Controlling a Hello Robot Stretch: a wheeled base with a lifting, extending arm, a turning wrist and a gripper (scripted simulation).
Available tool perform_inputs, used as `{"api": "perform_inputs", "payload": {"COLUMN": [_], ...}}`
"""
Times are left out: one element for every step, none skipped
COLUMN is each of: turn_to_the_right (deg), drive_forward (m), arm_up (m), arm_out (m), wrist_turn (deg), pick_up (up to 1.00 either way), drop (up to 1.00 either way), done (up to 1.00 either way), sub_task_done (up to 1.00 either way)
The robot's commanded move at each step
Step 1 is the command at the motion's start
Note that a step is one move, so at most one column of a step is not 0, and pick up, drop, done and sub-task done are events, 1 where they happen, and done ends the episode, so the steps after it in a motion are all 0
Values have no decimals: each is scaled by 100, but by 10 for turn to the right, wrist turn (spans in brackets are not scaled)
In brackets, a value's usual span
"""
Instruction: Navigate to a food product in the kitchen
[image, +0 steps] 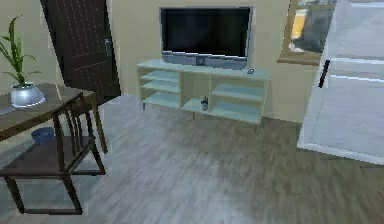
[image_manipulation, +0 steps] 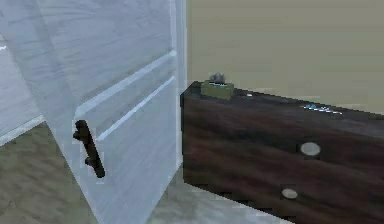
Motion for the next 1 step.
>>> {"api": "perform_inputs", "payload": {"turn_to_the_right": [0], "drive_forward": [30], "arm_up": [0], "arm_out": [0], "wrist_turn": [0], "pick_up": [0], "drop": [0], "done": [0], "sub_task_done": [0]}}
